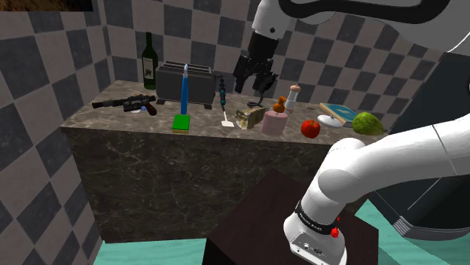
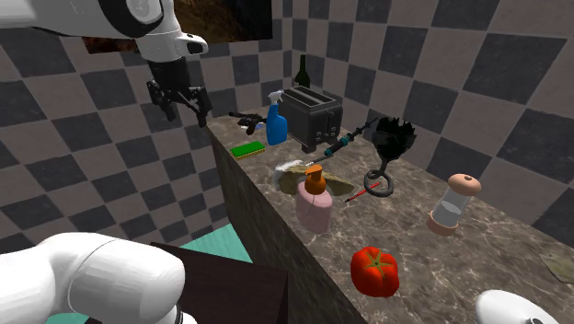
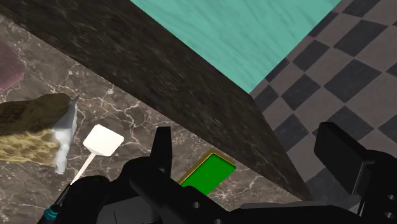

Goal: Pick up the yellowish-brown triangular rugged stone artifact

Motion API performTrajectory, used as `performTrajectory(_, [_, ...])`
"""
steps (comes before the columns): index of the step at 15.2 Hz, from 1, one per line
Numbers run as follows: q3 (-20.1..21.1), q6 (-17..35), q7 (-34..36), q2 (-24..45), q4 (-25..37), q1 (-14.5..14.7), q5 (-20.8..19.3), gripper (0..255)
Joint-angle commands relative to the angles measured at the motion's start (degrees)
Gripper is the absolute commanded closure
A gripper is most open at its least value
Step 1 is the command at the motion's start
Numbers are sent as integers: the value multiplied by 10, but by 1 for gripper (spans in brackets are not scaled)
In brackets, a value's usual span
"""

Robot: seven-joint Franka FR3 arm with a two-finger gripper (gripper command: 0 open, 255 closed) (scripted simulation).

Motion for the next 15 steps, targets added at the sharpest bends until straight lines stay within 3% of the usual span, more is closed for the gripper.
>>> performTrajectory(1, [0,0,0,0,0,0,0,0])
performTrajectory(15, [20,18,57,306,128,-89,-180,0])
